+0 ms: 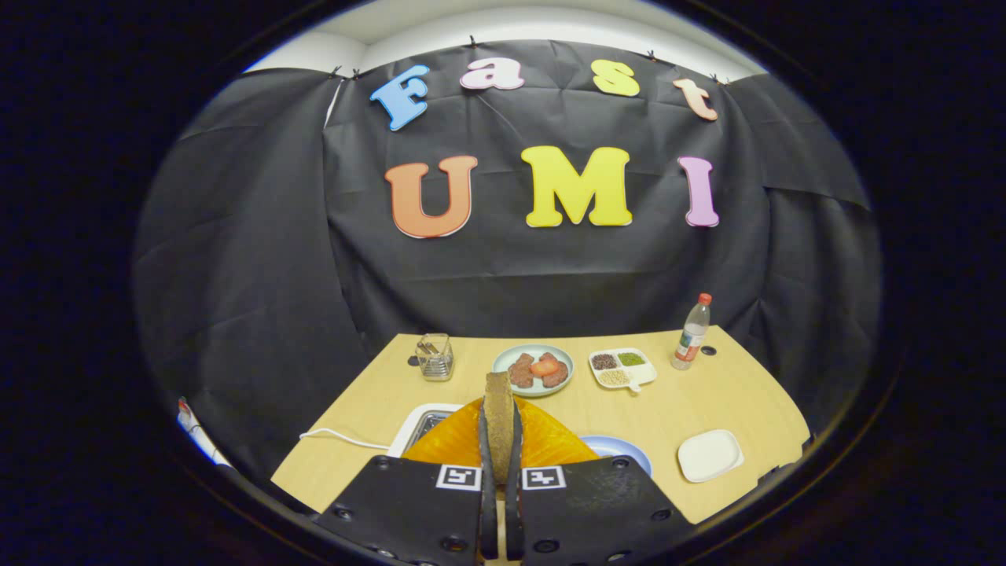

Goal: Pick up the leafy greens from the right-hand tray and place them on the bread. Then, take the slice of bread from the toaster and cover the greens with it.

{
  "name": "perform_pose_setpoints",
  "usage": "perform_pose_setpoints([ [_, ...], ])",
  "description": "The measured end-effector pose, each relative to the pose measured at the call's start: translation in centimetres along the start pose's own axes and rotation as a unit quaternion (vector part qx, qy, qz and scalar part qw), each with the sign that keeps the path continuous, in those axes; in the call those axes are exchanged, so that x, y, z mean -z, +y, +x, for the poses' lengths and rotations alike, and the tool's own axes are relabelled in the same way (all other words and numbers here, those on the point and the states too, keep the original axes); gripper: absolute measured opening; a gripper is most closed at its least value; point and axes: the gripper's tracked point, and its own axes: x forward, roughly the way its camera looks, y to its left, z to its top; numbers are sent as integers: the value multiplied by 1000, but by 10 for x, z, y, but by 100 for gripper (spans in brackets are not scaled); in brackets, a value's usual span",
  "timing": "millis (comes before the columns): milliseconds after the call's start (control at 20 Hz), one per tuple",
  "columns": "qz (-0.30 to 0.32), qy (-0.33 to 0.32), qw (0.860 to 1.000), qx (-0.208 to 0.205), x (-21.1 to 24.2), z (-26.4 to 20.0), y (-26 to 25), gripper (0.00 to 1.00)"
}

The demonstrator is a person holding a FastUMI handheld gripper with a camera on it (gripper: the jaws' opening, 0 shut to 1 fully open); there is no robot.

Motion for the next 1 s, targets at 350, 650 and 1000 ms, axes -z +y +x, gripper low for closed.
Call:
perform_pose_setpoints([
  [350,14,29,999,19,49,47,-51,4],
  [650,58,57,997,1,93,81,-82,4],
  [1000,82,85,993,-11,122,102,-100,4],
])
